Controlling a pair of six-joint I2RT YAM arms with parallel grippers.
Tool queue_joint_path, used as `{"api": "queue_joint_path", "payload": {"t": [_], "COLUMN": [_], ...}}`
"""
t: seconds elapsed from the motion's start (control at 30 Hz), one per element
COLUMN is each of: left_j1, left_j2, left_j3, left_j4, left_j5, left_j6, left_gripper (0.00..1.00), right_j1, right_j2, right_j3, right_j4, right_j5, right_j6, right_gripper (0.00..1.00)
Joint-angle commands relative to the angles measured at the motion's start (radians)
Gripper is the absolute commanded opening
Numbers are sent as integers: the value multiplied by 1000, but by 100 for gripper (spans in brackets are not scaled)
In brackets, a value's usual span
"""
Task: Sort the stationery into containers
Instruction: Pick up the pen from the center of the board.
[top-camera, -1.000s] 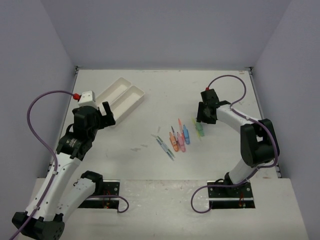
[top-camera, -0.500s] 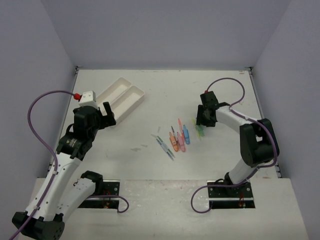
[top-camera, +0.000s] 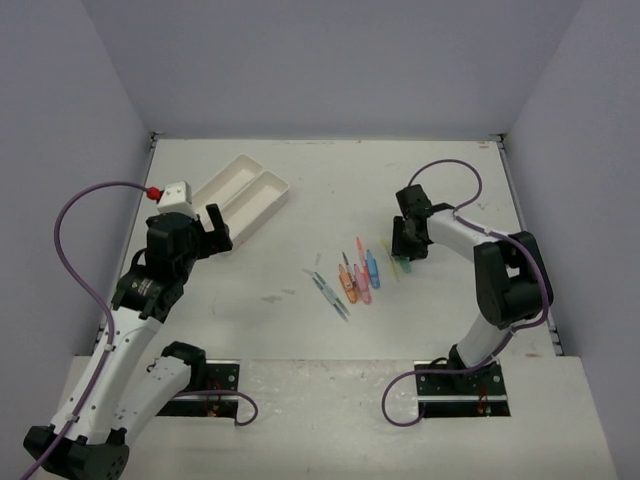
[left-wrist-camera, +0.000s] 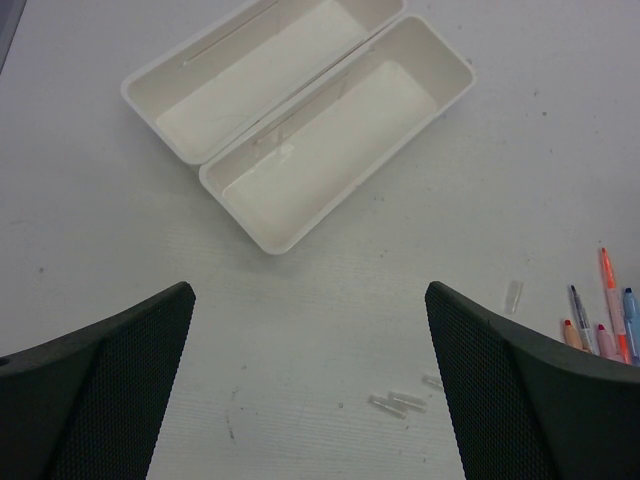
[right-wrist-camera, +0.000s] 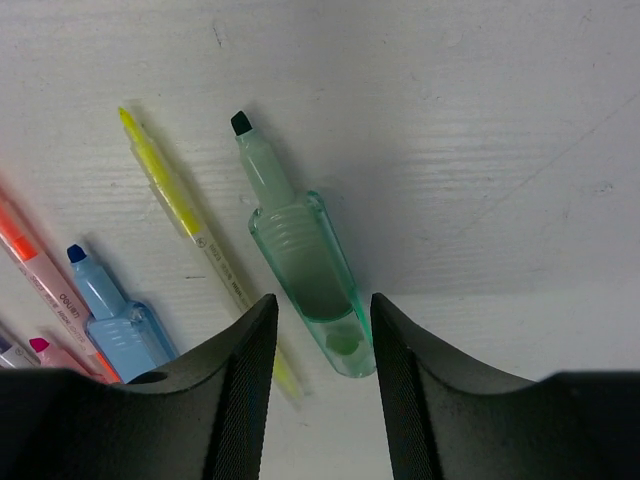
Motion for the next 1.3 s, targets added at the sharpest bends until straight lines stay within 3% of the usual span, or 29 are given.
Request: {"api": "queue_joint_path", "payload": {"t": [0.0, 0.2, 0.33, 0.5, 0.57, 0.67, 0.83, 1.07, 1.23, 1.27], "left_j1": [-4, -5, -4, -4, -4, -4, -4, -4, -4, -9], "left_j2": [-12, -23, -15, -15, -18, -18, -8, 59, 116, 134], "left_j3": [-2, -4, 1, 11, 15, 20, 37, 64, -57, -76], "left_j4": [38, 38, 33, 25, 19, 16, 14, 152, 624, 786], "left_j5": [17, 15, 15, 10, 6, 11, 62, 328, 821, 869], "left_j6": [21, 21, 21, 21, 20, 20, -2, -102, -296, -373], "left_gripper": [100, 100, 100, 100, 100, 100, 100, 100, 100, 100], "right_j1": [6, 7, 7, 5, 2, -1, -1, 69, 331, 407], "right_j2": [13, 16, 37, 75, 87, 96, 44, -187, -407, -441], "right_j3": [50, 57, 78, 124, 139, 151, 133, 128, 75, 62], "right_j4": [-39, -68, -114, -142, -146, -145, -136, -116, 35, 104], "right_j5": [-2, 27, -8, -36, -53, -55, 24, 61, -62, -78], "right_j6": [-11, -21, -51, -75, -89, -92, -75, -105, -186, -176], "right_gripper": [43, 41, 47, 47, 41, 22, 0, 0, 0, 0]}}
